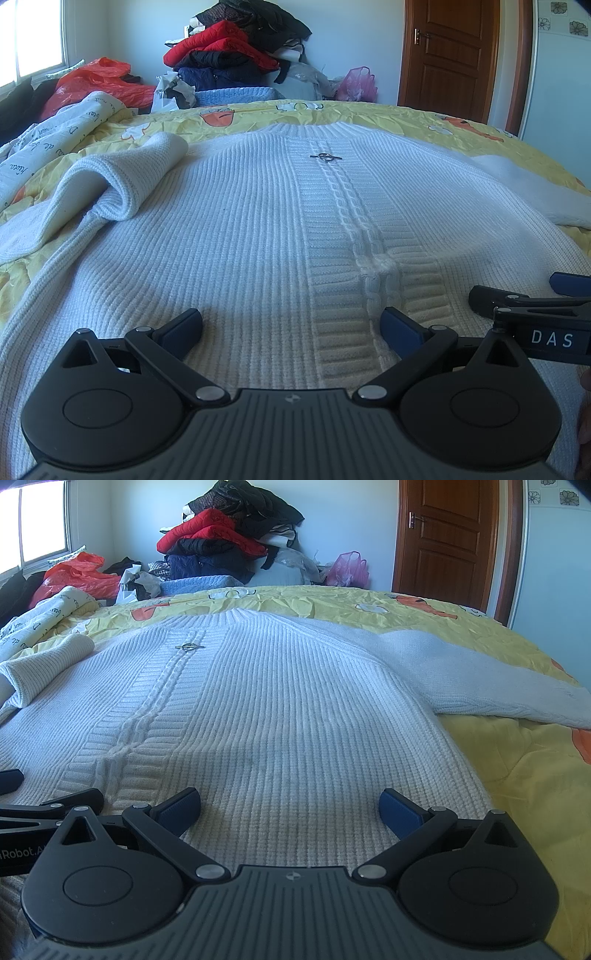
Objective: Fold small clothes
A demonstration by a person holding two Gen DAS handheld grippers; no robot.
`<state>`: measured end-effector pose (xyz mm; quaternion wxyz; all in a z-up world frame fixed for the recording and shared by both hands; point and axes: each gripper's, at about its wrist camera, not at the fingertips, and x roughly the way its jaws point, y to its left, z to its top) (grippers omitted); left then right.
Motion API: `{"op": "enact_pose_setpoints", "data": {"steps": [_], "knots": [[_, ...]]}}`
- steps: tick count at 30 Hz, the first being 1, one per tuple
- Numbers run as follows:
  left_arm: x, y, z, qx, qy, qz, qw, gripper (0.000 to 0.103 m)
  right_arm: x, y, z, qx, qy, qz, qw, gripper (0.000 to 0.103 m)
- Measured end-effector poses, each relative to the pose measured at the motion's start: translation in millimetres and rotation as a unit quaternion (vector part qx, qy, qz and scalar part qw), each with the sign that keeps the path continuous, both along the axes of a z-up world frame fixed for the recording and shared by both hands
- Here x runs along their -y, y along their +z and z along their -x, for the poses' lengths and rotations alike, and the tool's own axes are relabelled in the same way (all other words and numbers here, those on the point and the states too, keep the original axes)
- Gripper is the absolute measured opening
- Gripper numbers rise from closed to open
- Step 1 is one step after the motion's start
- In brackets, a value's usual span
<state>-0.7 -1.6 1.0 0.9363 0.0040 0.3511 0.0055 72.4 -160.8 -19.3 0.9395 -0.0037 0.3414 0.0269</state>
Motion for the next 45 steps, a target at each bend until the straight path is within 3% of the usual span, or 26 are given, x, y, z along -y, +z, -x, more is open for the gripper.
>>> {"op": "enact_pose_setpoints", "data": {"steps": [40,45], "knots": [[0.2,0.1,0.2,0.0,0.0,0.0,1.0,0.103,-0.8,-0.7,1.2,0.0,0.001,0.0,1.0,0.103],[0.0,-0.1,0.1,0.0,0.0,0.0,1.0,0.103,11.5,11.3,3.4,-0.02,0.027,-0.014,0.999,0.102]]}}
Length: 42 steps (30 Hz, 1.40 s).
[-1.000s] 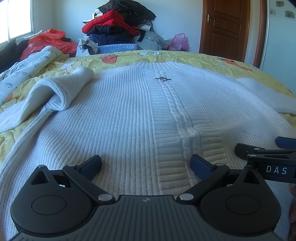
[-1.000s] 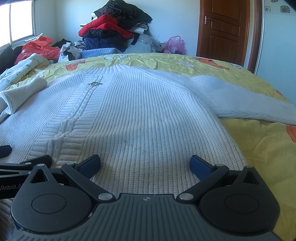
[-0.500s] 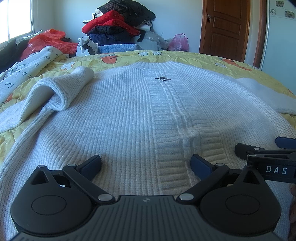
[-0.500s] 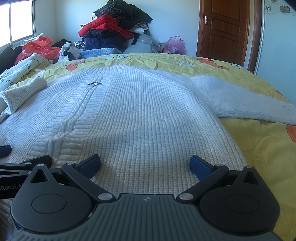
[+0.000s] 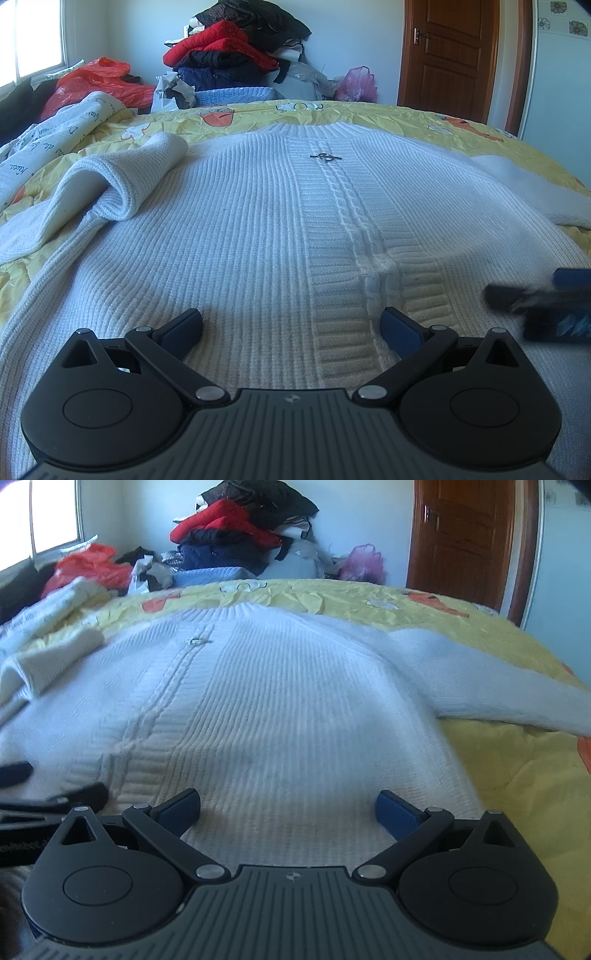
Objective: Fold small clothes
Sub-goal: 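Grasp the cardigan sleeve cuff with the right gripper and lift it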
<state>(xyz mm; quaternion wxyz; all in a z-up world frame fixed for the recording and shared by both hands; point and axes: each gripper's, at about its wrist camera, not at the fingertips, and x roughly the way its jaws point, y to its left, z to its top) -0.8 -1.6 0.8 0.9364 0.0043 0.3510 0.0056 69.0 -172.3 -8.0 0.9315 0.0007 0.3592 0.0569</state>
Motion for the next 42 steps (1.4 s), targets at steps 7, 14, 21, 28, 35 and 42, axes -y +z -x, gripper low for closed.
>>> {"op": "enact_pose_setpoints", "data": {"steps": [7,14,21,28,35,42], "knots": [[0.1,0.1,-0.2,0.0,0.0,0.0,1.0,0.103,125.7,32.1,6.0,0.149,-0.092,-0.147,0.974,0.103],[0.0,0.2,-0.1,0.0,0.0,0.0,1.0,0.103,296.5,30.9,-16.4,0.125,-0.261,-0.284,0.914,0.1],[0.0,0.2,-0.2,0.0,0.0,0.0,1.0,0.103,404.7,-5.4,-40.4,0.098,-0.379,-0.367,0.844,0.065],[0.1,0.3,0.0,0.0,0.001,0.0,1.0,0.103,416.5,-18.1,-67.9,0.107,-0.382,-0.354,0.847,0.067],[-0.2,0.3,0.0,0.0,0.0,0.0,1.0,0.103,418.7,-20.7,-79.7,0.104,-0.379,-0.277,0.877,0.014],[-0.1,0.4,0.2,0.001,0.0,0.001,1.0,0.103,370.4,30.4,-74.2,0.168,-0.298,-0.242,0.908,0.014]]}}
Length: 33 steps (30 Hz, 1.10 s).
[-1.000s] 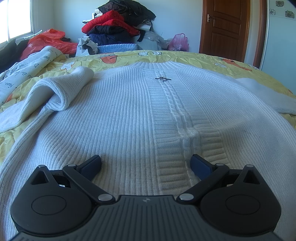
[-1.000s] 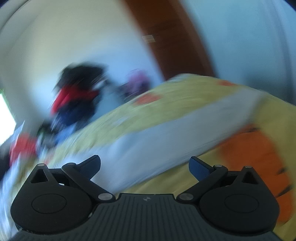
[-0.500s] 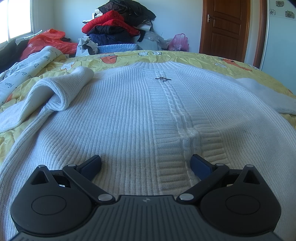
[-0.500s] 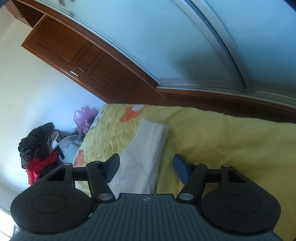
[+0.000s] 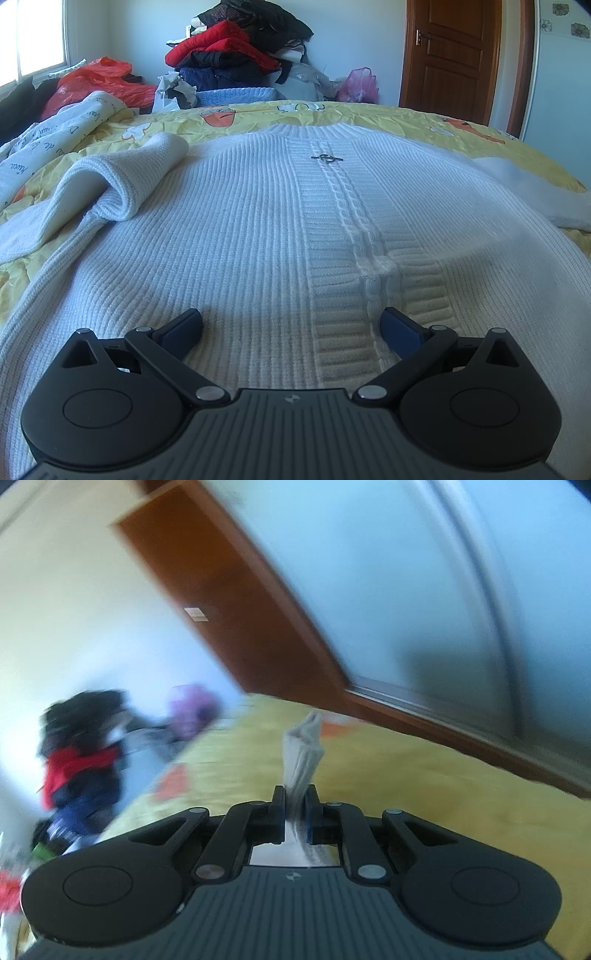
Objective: Fold small clothes
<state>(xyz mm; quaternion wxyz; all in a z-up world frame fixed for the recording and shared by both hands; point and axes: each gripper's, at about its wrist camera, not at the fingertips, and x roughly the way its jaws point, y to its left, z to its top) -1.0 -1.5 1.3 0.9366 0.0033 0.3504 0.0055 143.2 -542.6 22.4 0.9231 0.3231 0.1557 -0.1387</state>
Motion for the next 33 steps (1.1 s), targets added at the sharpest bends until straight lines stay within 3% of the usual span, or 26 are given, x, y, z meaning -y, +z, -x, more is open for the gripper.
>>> {"op": "enact_pose_setpoints", "data": {"steps": [3,5,7,13,15,16,17,19,22,24,26,29,33], "knots": [[-0.1,0.1,0.0,0.0,0.0,0.0,1.0,0.103,-51.1,30.8,-3.1,0.034,0.07,0.04,0.996,0.014],[0.0,0.1,0.1,0.0,0.0,0.0,1.0,0.103,-99.9,43.3,-6.9,0.046,0.126,0.084,0.987,0.014],[0.0,0.1,0.0,0.0,0.0,0.0,1.0,0.103,-139.2,44.4,-12.5,0.049,0.174,0.095,0.979,0.014],[0.1,0.1,0.0,0.0,0.0,0.0,1.0,0.103,-254.4,6.9,-33.4,0.01,0.294,0.082,0.952,0.014],[0.0,0.3,0.1,0.0,-0.001,0.0,1.0,0.103,-284.6,-9.6,-27.4,-0.011,0.32,0.103,0.942,0.015],[-0.5,0.8,0.1,0.001,-0.001,0.0,1.0,0.103,-302.1,-16.2,-23.0,-0.025,0.327,0.123,0.937,0.023],[-1.5,1.2,0.5,0.002,-0.002,0.003,1.0,0.103,-305.8,-24.0,-24.1,-0.035,0.327,0.128,0.936,0.039],[-2.9,2.1,1.2,0.003,-0.003,0.009,1.0,0.103,-305.4,-28.6,-17.9,-0.037,0.327,0.114,0.937,0.057],[-6.3,8.0,2.2,0.007,-0.002,0.025,0.9997,0.103,-291.2,-24.8,1.9,-0.017,0.331,0.061,0.942,0.064],[-9.8,18.8,-0.2,0.019,0.001,0.066,0.9977,0.103,-284.3,-24.2,13.8,-0.013,0.349,0.036,0.936,0.064],[-9.8,33.5,-12.0,0.03,-0.015,0.14,0.9896,0.103,-282.7,-27.2,33.0,-0.008,0.36,0.031,0.932,0.064],[1.9,47.9,-52.3,0.001,-0.055,0.227,0.9724,0.103,-277.8,-37.4,45.9,-0.005,0.363,0.016,0.932,0.065],[22.9,29.5,-124.0,-0.091,-0.077,0.349,0.9295,0.103,-276.4,-41.7,48.1,0.003,0.359,-0.007,0.933,0.065]]}}
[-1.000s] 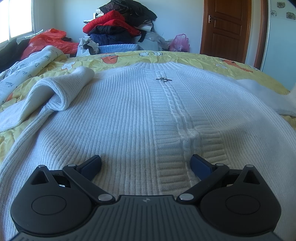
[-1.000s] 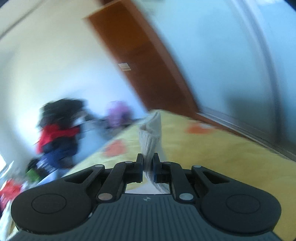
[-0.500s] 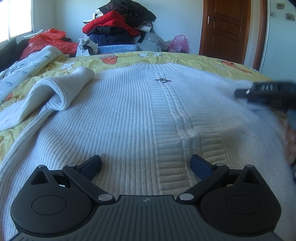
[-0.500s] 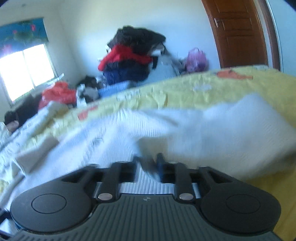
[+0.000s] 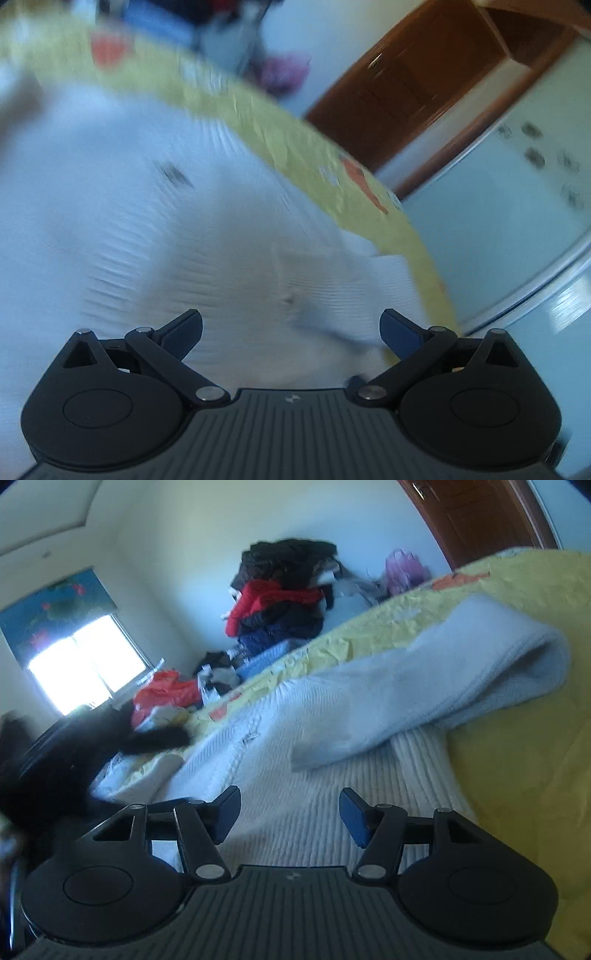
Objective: Fold small clothes
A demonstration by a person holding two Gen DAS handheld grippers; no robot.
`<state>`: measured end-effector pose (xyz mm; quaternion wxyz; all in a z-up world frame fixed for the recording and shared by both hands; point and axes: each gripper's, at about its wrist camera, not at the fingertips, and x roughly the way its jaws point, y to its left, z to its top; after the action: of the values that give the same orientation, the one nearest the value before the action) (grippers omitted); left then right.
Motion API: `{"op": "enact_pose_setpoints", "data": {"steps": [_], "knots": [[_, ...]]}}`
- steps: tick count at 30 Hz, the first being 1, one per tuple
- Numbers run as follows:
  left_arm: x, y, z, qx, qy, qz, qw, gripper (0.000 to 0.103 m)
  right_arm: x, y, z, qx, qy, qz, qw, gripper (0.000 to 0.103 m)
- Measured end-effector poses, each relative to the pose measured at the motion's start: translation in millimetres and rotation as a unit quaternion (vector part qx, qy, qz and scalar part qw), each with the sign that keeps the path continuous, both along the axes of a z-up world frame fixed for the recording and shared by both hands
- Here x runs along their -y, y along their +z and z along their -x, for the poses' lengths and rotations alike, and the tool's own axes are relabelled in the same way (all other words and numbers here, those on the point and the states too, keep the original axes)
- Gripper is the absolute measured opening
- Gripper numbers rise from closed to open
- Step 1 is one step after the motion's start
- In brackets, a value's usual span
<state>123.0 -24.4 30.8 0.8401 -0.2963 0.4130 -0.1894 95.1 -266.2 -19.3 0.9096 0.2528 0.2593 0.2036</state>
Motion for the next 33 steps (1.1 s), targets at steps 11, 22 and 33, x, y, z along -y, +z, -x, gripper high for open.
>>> {"op": "enact_pose_setpoints", "data": {"steps": [11,22,33], "knots": [[59.4,-35.1,-64.0,-0.057,-0.009,-0.031,0.9979,0.021,8.0,-8.4,-1.4,-0.012,0.016,-0.058,0.998,0.067],[73.2,5.3,-68.2,0.033,-0.033,-0.119,0.9918,0.009,4.2,-8.1,-1.3,-0.023,0.012,-0.058,0.998,0.066],[-15.3,9.5,-48.9,0.054,0.033,-0.209,0.9759,0.009,-0.3,-6.9,-1.9,-0.027,0.006,-0.035,0.999,0.066]]}}
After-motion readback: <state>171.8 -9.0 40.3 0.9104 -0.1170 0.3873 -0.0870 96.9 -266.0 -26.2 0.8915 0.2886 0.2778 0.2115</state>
